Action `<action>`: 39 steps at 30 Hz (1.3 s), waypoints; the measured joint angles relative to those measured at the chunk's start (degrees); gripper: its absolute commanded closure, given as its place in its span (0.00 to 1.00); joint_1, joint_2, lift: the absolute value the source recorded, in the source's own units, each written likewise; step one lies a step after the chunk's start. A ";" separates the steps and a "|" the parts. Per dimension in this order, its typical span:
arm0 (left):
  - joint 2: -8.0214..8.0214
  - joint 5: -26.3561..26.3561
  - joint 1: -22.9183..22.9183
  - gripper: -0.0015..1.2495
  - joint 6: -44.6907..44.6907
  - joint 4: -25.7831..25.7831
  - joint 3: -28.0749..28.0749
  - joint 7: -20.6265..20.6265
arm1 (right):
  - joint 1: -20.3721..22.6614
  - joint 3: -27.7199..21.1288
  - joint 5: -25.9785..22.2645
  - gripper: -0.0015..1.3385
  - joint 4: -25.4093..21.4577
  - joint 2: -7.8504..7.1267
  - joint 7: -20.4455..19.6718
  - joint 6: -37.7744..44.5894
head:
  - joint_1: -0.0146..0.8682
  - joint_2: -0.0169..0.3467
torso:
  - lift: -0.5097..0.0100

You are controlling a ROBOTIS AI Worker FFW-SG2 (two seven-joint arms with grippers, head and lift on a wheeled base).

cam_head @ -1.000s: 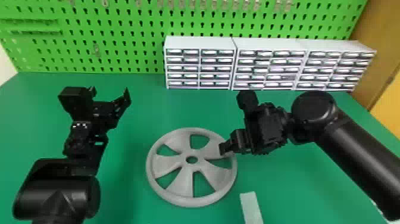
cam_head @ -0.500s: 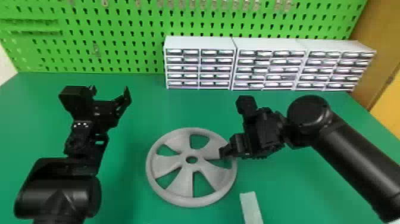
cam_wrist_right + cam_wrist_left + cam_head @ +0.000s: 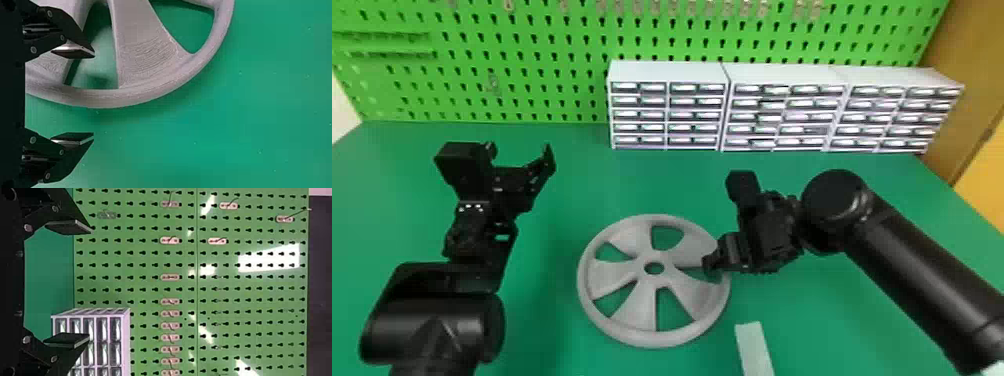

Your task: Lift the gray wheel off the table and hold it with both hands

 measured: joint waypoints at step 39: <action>0.00 0.20 -0.12 0.25 -0.13 0.00 -0.13 0.16 | 0.46 -0.11 3.79 0.76 1.79 1.46 1.44 -0.11 | 0.82 0.09 | 0.79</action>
